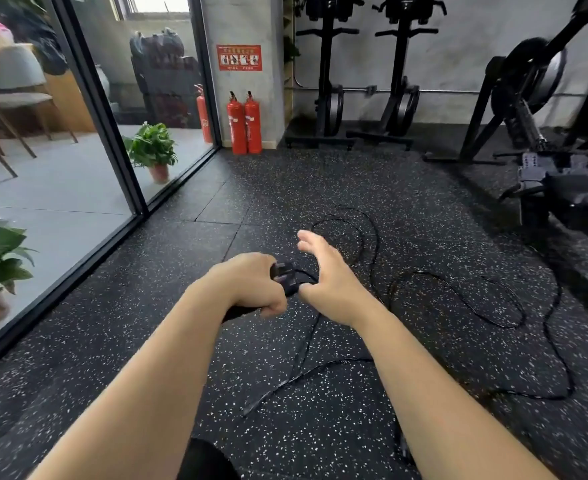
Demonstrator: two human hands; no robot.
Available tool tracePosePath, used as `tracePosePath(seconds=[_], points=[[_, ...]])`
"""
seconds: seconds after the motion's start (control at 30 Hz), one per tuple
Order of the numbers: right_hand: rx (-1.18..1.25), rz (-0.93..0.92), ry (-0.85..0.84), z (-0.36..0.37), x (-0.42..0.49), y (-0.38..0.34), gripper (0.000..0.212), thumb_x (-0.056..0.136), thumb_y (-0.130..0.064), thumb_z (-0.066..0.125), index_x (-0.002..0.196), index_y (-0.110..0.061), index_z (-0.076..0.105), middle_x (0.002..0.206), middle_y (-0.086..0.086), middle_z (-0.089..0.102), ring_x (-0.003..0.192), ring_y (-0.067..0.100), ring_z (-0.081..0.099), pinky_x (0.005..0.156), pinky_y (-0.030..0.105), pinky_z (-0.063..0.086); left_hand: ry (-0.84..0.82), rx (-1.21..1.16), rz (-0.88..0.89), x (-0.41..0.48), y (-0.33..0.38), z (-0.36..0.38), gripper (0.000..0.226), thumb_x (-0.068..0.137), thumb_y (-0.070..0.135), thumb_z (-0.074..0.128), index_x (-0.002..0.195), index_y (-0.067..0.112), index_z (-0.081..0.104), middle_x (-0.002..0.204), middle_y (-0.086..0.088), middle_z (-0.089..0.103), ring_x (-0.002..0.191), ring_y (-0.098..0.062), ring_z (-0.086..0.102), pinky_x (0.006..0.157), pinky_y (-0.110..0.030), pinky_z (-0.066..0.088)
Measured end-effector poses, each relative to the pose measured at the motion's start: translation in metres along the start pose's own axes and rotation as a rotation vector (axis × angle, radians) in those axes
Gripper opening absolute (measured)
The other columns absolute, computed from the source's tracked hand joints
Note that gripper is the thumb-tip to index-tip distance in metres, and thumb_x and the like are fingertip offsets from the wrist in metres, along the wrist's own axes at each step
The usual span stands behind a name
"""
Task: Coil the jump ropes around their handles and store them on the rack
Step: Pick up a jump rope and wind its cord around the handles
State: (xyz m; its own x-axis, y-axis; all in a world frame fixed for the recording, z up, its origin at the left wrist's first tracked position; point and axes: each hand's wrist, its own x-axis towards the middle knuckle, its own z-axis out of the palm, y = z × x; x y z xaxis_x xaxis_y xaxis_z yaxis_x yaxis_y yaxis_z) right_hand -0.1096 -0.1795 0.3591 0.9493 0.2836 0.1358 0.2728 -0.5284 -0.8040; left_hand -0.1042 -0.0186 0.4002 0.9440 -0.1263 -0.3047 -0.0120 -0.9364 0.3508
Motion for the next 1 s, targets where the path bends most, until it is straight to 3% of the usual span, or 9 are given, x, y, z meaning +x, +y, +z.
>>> tracePosePath(seconds=[0.07, 0.17, 0.23, 0.37, 0.43, 0.53, 0.7, 0.83, 1.0], points=[[0.178, 0.038, -0.070, -0.005, -0.003, -0.012, 0.047, 0.082, -0.003, 0.056, 0.127, -0.017, 0.049, 0.107, -0.001, 0.065, 0.089, 0.014, 0.060, 0.085, 0.043, 0.050, 0.096, 0.190, 0.039, -0.010, 0.009, -0.011, 0.037, 0.053, 0.020, 0.071, 0.085, 0.023, 0.055, 0.080, 0.003, 0.064, 0.072, -0.016, 0.061, 0.059, -0.024, 0.041], [0.327, 0.107, -0.092, -0.018, -0.016, -0.017, 0.008, 0.095, -0.015, 0.055, 0.094, -0.008, 0.058, 0.059, -0.007, 0.049, 0.048, 0.006, 0.042, 0.065, 0.035, 0.046, 0.169, 0.184, 0.079, -0.026, 0.010, -0.033, 0.035, 0.055, 0.017, 0.073, 0.085, 0.021, 0.055, 0.083, 0.001, 0.064, 0.074, -0.017, 0.060, 0.058, -0.024, 0.040], [0.305, 0.142, -0.058, -0.030, -0.031, -0.010, 0.033, 0.098, -0.036, 0.052, 0.077, -0.011, 0.055, 0.049, -0.010, 0.037, 0.044, 0.006, 0.034, 0.060, 0.033, 0.047, 0.244, -0.076, 0.056, -0.036, 0.002, -0.050, 0.027, 0.059, 0.009, 0.072, 0.078, 0.015, 0.055, 0.076, -0.003, 0.060, 0.066, -0.019, 0.056, 0.054, -0.024, 0.039], [0.297, 0.257, 0.046, -0.045, -0.065, 0.026, 0.044, 0.097, -0.042, 0.050, 0.064, -0.019, 0.036, 0.050, -0.008, 0.031, 0.046, 0.010, 0.028, 0.065, 0.035, 0.044, 0.333, -0.901, -0.169, -0.052, -0.036, -0.079, 0.022, 0.050, 0.007, 0.057, 0.055, 0.016, 0.037, 0.058, -0.005, 0.035, 0.042, -0.016, 0.030, 0.051, -0.017, 0.026], [0.234, 0.333, 0.079, -0.048, -0.081, 0.041, 0.041, 0.099, -0.039, 0.048, 0.066, -0.018, 0.035, 0.054, -0.006, 0.034, 0.052, 0.012, 0.030, 0.067, 0.035, 0.036, 0.335, -1.123, -0.219, -0.059, -0.051, -0.085, 0.023, 0.037, 0.013, 0.052, 0.054, 0.018, 0.038, 0.058, -0.003, 0.038, 0.039, -0.018, 0.033, 0.049, -0.015, 0.030], [0.135, 0.456, 0.078, -0.049, -0.094, 0.053, 0.029, 0.102, -0.025, 0.040, 0.077, -0.013, 0.047, 0.070, 0.002, 0.049, 0.065, 0.015, 0.043, 0.074, 0.034, 0.038, 0.319, -1.215, -0.229, -0.068, -0.053, -0.083, 0.014, 0.046, 0.010, 0.049, 0.057, 0.017, 0.044, 0.056, -0.002, 0.047, 0.038, -0.016, 0.045, 0.049, -0.017, 0.040], [-0.539, 0.557, -0.054, -0.065, -0.072, 0.019, 0.041, 0.096, -0.003, 0.034, 0.118, -0.018, 0.065, 0.125, 0.002, 0.056, 0.120, 0.029, 0.047, 0.101, 0.044, 0.041, 0.107, -1.203, -0.218, -0.085, -0.021, -0.056, 0.020, 0.048, 0.010, 0.050, 0.068, 0.011, 0.049, 0.057, -0.005, 0.060, 0.047, -0.015, 0.048, 0.052, -0.021, 0.043], [-0.414, 0.290, -0.019, -0.088, -0.036, -0.059, 0.023, 0.094, -0.015, 0.045, 0.080, -0.012, 0.063, 0.086, 0.009, 0.069, 0.084, 0.025, 0.065, 0.086, 0.040, 0.052, -0.090, -1.384, -0.025, -0.095, 0.023, -0.025, 0.028, 0.054, 0.006, 0.046, 0.082, 0.006, 0.051, 0.097, -0.020, 0.069, 0.052, -0.017, 0.053, 0.057, -0.028, 0.049], [-0.253, 0.158, -0.133, -0.082, -0.032, -0.103, 0.033, 0.100, -0.008, 0.041, 0.070, -0.012, 0.054, 0.067, 0.007, 0.056, 0.060, 0.019, 0.049, 0.052, 0.023, 0.041, -0.150, -1.726, 0.168, -0.093, 0.070, -0.025, 0.028, 0.053, 0.011, 0.043, 0.079, 0.010, 0.055, 0.078, -0.003, 0.057, 0.055, -0.019, 0.053, 0.061, -0.028, 0.052]])
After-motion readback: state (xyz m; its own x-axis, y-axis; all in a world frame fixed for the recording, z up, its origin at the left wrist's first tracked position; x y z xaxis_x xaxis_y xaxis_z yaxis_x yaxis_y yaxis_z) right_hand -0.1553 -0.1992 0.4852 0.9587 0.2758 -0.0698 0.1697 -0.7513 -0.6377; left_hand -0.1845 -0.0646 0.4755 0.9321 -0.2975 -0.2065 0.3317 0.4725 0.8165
